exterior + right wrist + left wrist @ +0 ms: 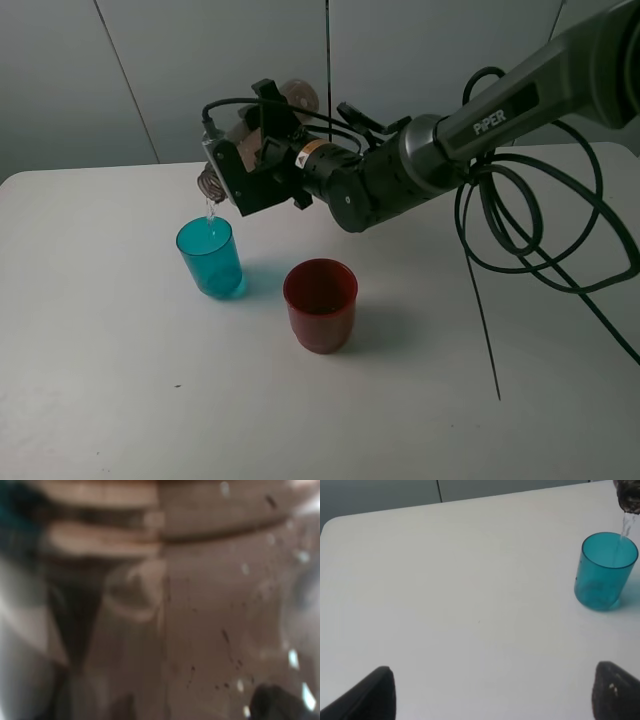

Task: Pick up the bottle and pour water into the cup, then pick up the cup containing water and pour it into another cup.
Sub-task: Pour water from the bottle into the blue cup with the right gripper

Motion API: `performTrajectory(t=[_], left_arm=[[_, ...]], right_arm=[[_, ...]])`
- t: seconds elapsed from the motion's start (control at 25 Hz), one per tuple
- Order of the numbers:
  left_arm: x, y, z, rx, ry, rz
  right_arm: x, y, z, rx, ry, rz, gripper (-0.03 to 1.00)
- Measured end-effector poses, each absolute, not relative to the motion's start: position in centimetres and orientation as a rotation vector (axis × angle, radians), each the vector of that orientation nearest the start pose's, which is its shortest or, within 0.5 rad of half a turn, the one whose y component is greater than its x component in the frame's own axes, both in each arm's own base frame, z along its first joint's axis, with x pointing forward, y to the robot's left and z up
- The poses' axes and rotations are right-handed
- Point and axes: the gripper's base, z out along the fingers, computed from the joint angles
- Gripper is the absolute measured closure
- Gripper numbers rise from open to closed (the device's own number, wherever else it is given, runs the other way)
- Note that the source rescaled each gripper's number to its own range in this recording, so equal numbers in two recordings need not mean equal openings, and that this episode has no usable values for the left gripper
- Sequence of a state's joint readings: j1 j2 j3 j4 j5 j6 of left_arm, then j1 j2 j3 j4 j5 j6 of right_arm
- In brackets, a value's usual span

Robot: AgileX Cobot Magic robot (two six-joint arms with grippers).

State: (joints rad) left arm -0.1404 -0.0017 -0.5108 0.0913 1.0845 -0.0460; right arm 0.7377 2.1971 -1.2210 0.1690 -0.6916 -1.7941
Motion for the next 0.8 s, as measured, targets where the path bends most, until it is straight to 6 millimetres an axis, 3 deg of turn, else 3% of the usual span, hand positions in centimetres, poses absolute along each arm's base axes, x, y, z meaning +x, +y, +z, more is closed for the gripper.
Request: performTrajectory(t=[0.48,0.8], left_arm=[[-0.7,0.8,27.9,0.091,2.050,-0.006],[-0.7,0.8,27.9,0.091,2.050,-0.006]], right_arm=[[34.5,30.6,13.1,-1.716,0.646,-0.766,0.97],[35.8,31.6,12.9,-1.678,0.659,-0.775,0.97]])
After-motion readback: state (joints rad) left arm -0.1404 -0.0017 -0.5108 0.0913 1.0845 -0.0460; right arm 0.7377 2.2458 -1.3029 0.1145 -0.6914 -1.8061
